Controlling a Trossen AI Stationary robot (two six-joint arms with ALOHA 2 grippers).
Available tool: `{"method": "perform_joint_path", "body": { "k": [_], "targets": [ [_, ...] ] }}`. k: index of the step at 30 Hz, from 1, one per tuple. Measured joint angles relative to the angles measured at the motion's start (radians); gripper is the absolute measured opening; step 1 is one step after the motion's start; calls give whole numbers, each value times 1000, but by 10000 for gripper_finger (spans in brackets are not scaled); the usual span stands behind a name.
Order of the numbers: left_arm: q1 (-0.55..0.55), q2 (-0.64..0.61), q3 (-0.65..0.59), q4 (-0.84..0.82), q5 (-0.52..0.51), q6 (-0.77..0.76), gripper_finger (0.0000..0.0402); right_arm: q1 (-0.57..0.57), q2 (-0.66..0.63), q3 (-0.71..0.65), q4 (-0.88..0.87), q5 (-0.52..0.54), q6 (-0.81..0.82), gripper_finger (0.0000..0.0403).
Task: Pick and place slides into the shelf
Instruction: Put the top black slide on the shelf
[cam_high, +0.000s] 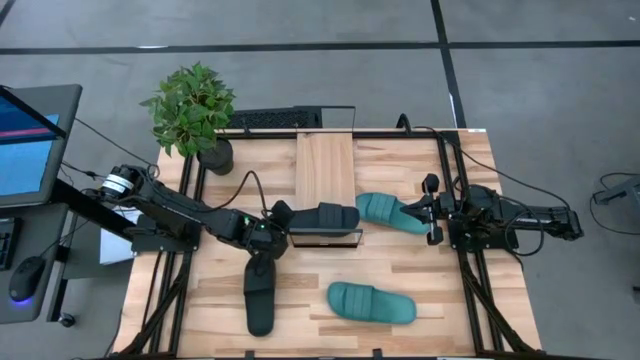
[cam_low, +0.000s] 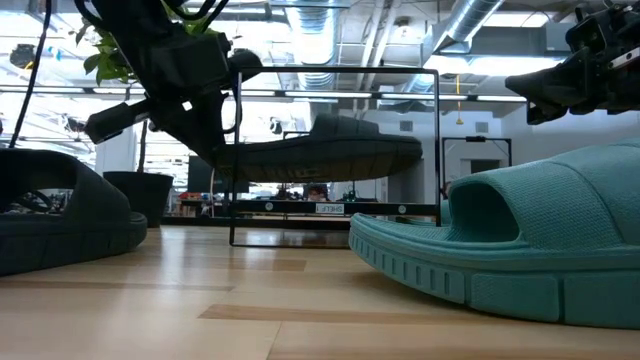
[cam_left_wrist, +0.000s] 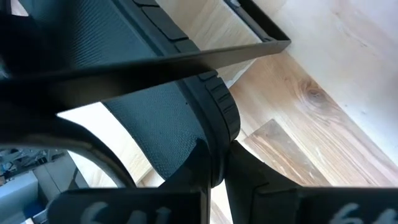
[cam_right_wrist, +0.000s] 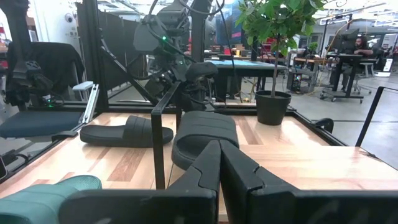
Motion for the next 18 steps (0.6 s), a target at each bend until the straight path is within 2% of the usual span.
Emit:
{"method": "perform_joint_path", "body": {
  "k": [18],
  "targets": [
    [6,0,0,7,32,42,7,0,0,0,0,0,0,0]
  ]
}}
